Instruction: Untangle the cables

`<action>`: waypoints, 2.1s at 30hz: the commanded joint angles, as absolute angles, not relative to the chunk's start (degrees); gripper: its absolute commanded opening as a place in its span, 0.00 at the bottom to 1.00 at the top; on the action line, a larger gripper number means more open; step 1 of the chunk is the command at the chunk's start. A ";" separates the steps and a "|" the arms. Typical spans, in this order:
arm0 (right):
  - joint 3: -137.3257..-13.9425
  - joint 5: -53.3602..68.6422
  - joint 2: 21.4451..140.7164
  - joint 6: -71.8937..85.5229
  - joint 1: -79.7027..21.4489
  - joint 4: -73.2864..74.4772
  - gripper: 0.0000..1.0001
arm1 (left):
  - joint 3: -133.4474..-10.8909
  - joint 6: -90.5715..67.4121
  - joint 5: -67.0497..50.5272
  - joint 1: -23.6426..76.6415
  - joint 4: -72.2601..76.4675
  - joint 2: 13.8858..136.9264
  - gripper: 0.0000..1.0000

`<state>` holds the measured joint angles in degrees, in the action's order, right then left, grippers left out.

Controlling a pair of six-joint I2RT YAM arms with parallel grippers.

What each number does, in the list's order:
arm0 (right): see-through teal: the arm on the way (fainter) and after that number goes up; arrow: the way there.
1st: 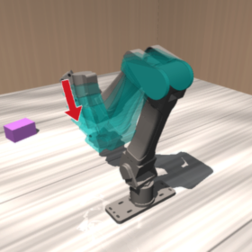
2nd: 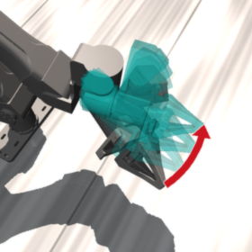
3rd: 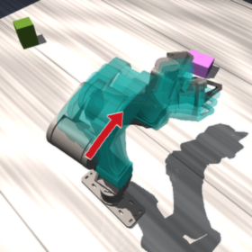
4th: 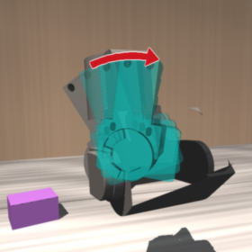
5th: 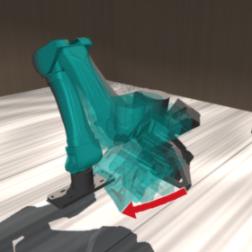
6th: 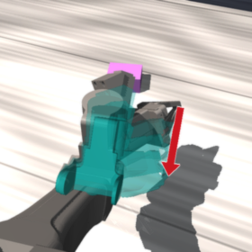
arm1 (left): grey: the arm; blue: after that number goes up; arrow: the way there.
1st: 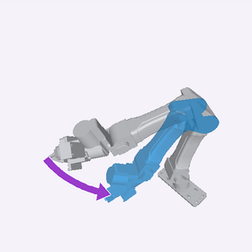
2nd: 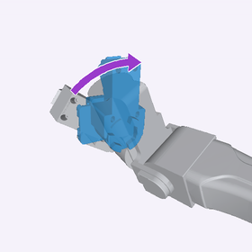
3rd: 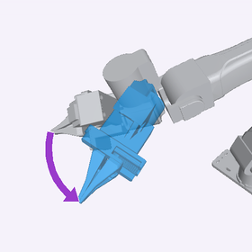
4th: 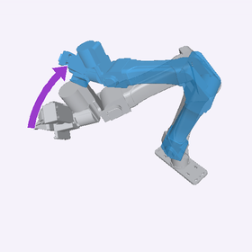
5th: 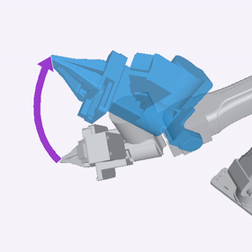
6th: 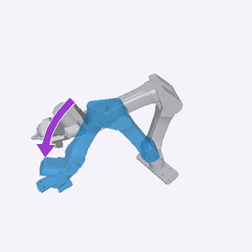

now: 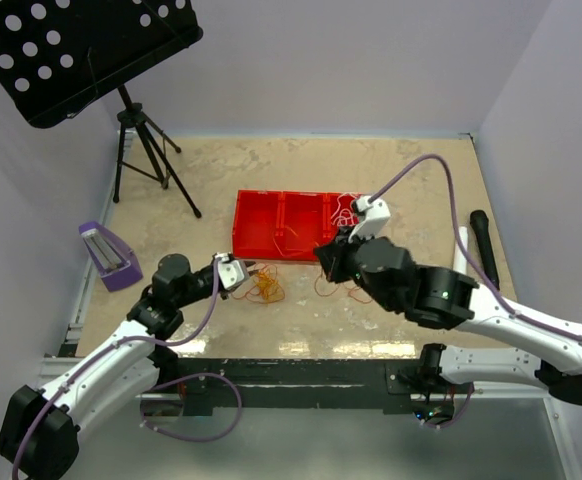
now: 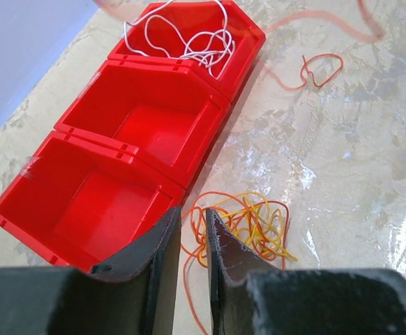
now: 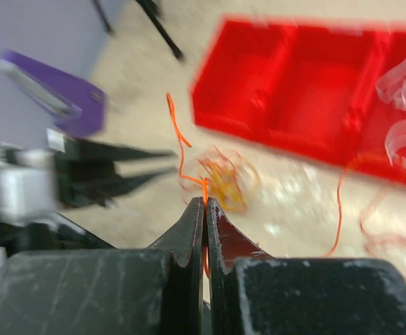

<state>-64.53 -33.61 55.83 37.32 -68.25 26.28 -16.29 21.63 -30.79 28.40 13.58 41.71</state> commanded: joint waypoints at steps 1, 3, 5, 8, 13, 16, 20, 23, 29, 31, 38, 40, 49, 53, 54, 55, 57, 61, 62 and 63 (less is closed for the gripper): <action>-57.23 -37.79 56.25 56.05 -68.47 38.66 0.00 | -18.99 20.74 -31.02 28.12 14.77 41.22 0.25; -54.16 -38.23 56.34 63.06 -68.47 43.12 0.00 | -18.90 20.65 -31.29 28.04 14.68 41.13 0.25; -52.13 -38.41 57.04 71.16 -68.47 47.01 0.00 | -18.72 20.65 -31.73 28.04 14.76 41.22 0.25; -49.93 -37.97 57.74 78.64 -68.47 49.83 0.00 | -18.81 20.65 -32.17 28.04 15.03 41.22 0.25; -48.52 -37.35 58.27 85.16 -68.47 52.47 0.18 | -18.98 20.74 -32.26 27.95 14.59 40.96 0.25; -48.87 -38.58 59.85 86.66 -68.38 53.96 0.25 | -18.90 20.83 -32.43 28.04 14.50 40.69 0.25; -47.20 -38.59 63.54 88.77 -67.77 54.32 0.37 | -18.55 20.74 -32.61 28.04 14.85 40.43 0.25; -46.23 -37.62 65.03 87.98 -66.45 51.78 0.54 | -18.46 20.65 -32.78 28.04 14.77 40.17 0.25; -45.79 -36.22 66.27 76.59 -63.46 42.39 0.98 | -18.90 21.09 -32.96 27.95 14.06 39.99 0.25; -46.66 -34.90 68.02 72.43 -63.46 41.05 0.99 | -18.90 21.44 -33.13 28.04 13.71 39.99 0.25; -55.27 -29.90 76.72 48.11 -62.49 34.72 0.99 | -19.16 22.23 -33.40 28.04 12.75 39.81 0.25; -57.21 -24.53 77.69 37.05 -61.70 29.98 0.99 | -19.34 22.59 -33.40 28.04 12.48 39.64 0.25; -63.28 -23.47 86.30 27.52 -59.24 31.46 0.99 | -20.04 23.29 -33.40 28.04 10.63 38.58 0.26; -62.23 -21.02 89.64 25.50 -55.99 30.41 0.98 | -20.21 23.11 -33.84 28.04 11.16 38.23 0.27; -62.31 -20.22 90.26 24.53 -55.29 29.89 0.98 | -20.39 23.03 -33.92 28.04 11.08 38.23 0.26; -62.49 -19.08 90.26 23.56 -54.67 29.36 0.99 | -20.56 23.11 -34.10 28.04 10.81 38.23 0.26; -62.67 -17.94 90.70 22.15 -53.44 29.00 0.99 | -20.83 23.20 -34.01 28.04 10.37 38.32 0.27; -63.37 -14.68 93.16 20.48 -53.17 30.84 0.99 | -21.18 23.82 -33.84 27.95 9.67 37.88 0.27; -63.54 -15.03 93.69 20.65 -53.17 31.72 0.99 | -21.18 23.99 -33.84 27.86 9.75 37.88 0.27; -63.63 -16.07 94.13 20.92 -53.17 32.51 0.99 | -21.09 24.17 -33.92 27.95 9.58 37.88 0.27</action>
<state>-62.11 -17.82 92.90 23.35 -52.86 30.72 -18.72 22.39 -32.80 28.25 9.63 38.50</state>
